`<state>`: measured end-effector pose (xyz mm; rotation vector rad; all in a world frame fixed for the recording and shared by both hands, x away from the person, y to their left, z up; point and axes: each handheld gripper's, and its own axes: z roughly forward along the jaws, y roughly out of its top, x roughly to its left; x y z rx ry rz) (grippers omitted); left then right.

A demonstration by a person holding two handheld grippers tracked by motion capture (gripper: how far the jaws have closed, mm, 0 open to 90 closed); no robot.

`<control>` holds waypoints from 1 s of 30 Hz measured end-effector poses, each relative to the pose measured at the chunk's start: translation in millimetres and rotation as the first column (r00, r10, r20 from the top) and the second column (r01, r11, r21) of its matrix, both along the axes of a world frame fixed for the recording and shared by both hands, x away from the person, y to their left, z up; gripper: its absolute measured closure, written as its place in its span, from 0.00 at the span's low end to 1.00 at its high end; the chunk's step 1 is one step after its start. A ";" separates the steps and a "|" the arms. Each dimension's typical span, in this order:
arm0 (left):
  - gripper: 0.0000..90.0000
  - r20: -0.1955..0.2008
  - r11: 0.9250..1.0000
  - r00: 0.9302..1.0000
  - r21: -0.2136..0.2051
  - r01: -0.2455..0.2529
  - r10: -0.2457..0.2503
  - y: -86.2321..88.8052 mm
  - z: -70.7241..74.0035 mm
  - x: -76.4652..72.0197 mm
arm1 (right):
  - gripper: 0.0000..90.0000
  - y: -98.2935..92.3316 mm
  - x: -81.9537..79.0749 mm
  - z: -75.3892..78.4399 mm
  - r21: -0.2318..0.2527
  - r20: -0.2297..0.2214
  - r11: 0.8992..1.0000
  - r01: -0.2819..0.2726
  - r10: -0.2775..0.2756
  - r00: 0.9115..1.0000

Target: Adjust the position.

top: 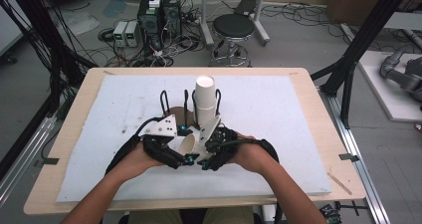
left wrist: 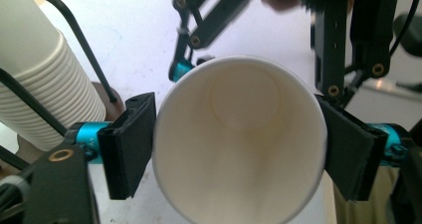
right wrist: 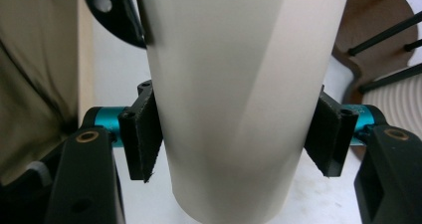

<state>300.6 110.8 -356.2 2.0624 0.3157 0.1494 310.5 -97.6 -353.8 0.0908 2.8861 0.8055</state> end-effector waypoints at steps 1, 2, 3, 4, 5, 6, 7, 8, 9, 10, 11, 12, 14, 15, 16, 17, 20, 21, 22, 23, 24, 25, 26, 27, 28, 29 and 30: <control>0.23 -0.005 1.000 1.000 -0.027 -0.010 0.010 1.6 -0.5 0.2 | 0.37 0.0 0.0 0.0 0.000 0.000 1.000 0.000 0.000 1.000; 0.20 -0.012 0.997 1.000 -0.068 -0.025 0.025 4.4 -0.3 0.9 | 0.37 -1.3 0.5 -1.9 0.021 -0.008 1.000 0.000 0.000 1.000; 0.19 -0.012 0.995 0.999 -0.089 -0.035 0.034 6.2 -0.1 1.0 | 0.37 -4.2 0.6 -3.8 0.045 -0.023 0.999 0.014 -0.013 1.000; 0.19 -0.012 0.992 0.999 -0.119 -0.046 0.045 8.8 0.3 1.0 | 0.37 -5.9 0.7 -4.9 0.060 -0.029 0.998 0.026 -0.025 0.999; 0.19 -0.007 0.987 0.998 -0.146 -0.062 0.061 11.2 0.8 0.7 | 0.37 -8.5 1.5 -6.3 0.087 -0.040 0.995 0.040 -0.036 0.999; 0.19 -0.002 0.984 0.997 -0.165 -0.071 0.072 13.9 1.3 0.7 | 0.37 -14.7 3.0 -9.0 0.136 -0.061 0.988 0.067 -0.060 0.996; 0.18 0.000 0.975 0.996 -0.204 -0.084 0.086 18.5 2.1 0.4 | 0.37 -16.9 3.4 -10.2 0.151 -0.064 0.985 0.078 -0.069 0.996; 0.18 0.000 0.975 0.996 -0.204 -0.084 0.086 18.5 2.1 0.4 | 0.37 -16.9 3.4 -10.2 0.151 -0.064 0.985 0.078 -0.069 0.996; 0.18 0.000 0.966 0.995 -0.240 -0.095 0.098 21.6 2.9 -0.1 | 0.37 -20.0 4.0 -11.9 0.169 -0.071 0.981 0.096 -0.085 0.994; 0.18 0.001 0.961 0.995 -0.258 -0.101 0.105 24.0 3.6 -0.3 | 0.37 -23.6 4.7 -14.5 0.188 -0.078 0.976 0.109 -0.096 0.992; 0.18 0.002 0.951 0.994 -0.292 -0.101 0.106 27.3 4.6 -0.8 | 0.37 -28.7 5.5 -18.9 0.211 -0.093 0.968 0.138 -0.120 0.988; 0.18 0.004 0.946 0.994 -0.309 -0.102 0.109 29.2 5.2 -1.1 | 0.37 -28.7 5.5 -18.9 0.211 -0.093 0.968 0.138 -0.120 0.988; 0.18 0.007 0.934 0.993 -0.339 -0.110 0.120 34.4 6.4 -2.2 | 0.38 -35.3 6.9 -25.3 0.240 -0.106 0.956 0.169 -0.147 0.983; 0.18 0.005 0.930 0.992 -0.348 -0.118 0.128 35.8 6.3 -2.4 | 0.38 -35.3 6.9 -25.3 0.240 -0.106 0.956 0.169 -0.147 0.983; 0.18 0.005 0.926 0.991 -0.356 -0.123 0.134 38.7 5.9 -2.5 | 0.38 -36.8 7.1 -26.6 0.249 -0.112 0.953 0.175 -0.151 0.982; 0.18 0.005 0.922 0.989 -0.363 -0.134 0.146 40.8 5.2 -3.1 | 0.38 -39.5 7.3 -28.4 0.263 -0.115 0.946 0.187 -0.162 0.980; 0.18 -0.003 0.910 0.986 -0.384 -0.154 0.165 47.8 1.2 -3.1 | 0.38 -45.8 7.1 -31.5 0.304 -0.122 0.929 0.212 -0.183 0.976; 0.18 -0.006 0.904 0.986 -0.398 -0.154 0.166 50.4 -0.6 -3.0 | 0.38 -48.1 6.8 -32.3 0.318 -0.126 0.923 0.217 -0.186 0.974; 0.18 -0.018 0.893 0.983 -0.415 -0.173 0.182 53.1 -3.0 -3.4 | 0.38 -50.0 6.4 -33.1 0.333 -0.130 0.915 0.227 -0.193 0.972; 0.18 -0.022 0.889 0.982 -0.421 -0.181 0.190 54.7 -4.5 -3.5 | 0.38 -52.6 6.3 -34.5 0.347 -0.123 0.909 0.230 -0.199 0.972; 0.18 -0.024 0.882 0.979 -0.428 -0.195 0.205 57.3 -7.3 -3.9 | 0.38 -53.9 6.0 -35.2 0.357 -0.122 0.905 0.233 -0.203 0.972; 0.18 -0.030 0.879 0.977 -0.432 -0.204 0.212 58.6 -9.3 -4.3 | 0.38 -56.2 5.3 -36.4 0.373 -0.116 0.896 0.240 -0.212 0.970; 0.18 -0.032 0.877 0.975 -0.432 -0.211 0.218 60.7 -11.8 -4.5 | 0.38 -57.7 5.0 -37.2 0.383 -0.110 0.892 0.240 -0.214 0.971; 0.18 -0.036 0.873 0.973 -0.436 -0.219 0.227 62.4 -14.4 -5.3 | 0.38 -60.0 4.4 -38.3 0.398 -0.099 0.884 0.244 -0.223 0.970; 0.18 -0.037 0.871 0.971 -0.434 -0.229 0.237 64.5 -17.1 -6.0 | 0.38 -62.6 3.9 -39.2 0.414 -0.090 0.877 0.244 -0.228 0.970; 0.18 -0.039 0.869 0.968 -0.433 -0.239 0.247 66.4 -19.7 -6.7 | 0.38 -65.4 3.3 -40.2 0.427 -0.079 0.869 0.248 -0.237 0.968; 0.18 -0.043 0.867 0.965 -0.430 -0.252 0.259 68.7 -22.7 -7.4 | 0.38 -68.3 3.0 -41.2 0.441 -0.067 0.862 0.248 -0.244 0.967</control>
